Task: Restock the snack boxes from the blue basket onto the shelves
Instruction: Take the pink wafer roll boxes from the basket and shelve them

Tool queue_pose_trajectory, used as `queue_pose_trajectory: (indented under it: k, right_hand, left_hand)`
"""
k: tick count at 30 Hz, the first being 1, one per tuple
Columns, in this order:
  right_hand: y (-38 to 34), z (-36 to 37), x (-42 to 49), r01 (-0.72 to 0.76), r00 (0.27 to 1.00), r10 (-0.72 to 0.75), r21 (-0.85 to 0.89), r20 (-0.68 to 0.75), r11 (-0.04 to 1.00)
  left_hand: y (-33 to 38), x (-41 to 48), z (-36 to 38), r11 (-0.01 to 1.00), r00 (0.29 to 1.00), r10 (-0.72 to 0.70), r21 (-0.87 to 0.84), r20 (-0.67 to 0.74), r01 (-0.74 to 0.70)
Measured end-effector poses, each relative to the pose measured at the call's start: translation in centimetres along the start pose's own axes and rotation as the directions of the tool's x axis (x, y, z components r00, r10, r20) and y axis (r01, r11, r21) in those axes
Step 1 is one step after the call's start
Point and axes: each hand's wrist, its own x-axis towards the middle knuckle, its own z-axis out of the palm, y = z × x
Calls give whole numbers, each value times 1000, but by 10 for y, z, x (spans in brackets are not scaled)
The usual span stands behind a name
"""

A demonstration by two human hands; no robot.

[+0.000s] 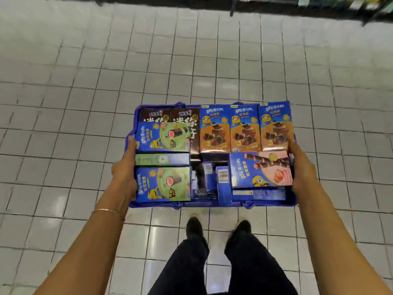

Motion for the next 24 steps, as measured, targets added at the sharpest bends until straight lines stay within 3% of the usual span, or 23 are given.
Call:
queue_pose_trajectory:
  k: [9, 18, 24]
  right_hand:
    - [-106, 109, -44, 90, 983, -100, 71, 151, 993]
    - [-196, 261, 37, 11, 982, -29, 102, 184, 995]
    - [-279, 356, 76, 1, 991, -19, 128, 134, 992]
  left_hand:
    - [144, -3, -10, 988, 991, 134, -78, -29, -136]
    - [283, 94, 47, 985, 988, 149, -80, -30, -150]
    - [387, 150, 91, 988, 992, 118, -91, -48, -122]
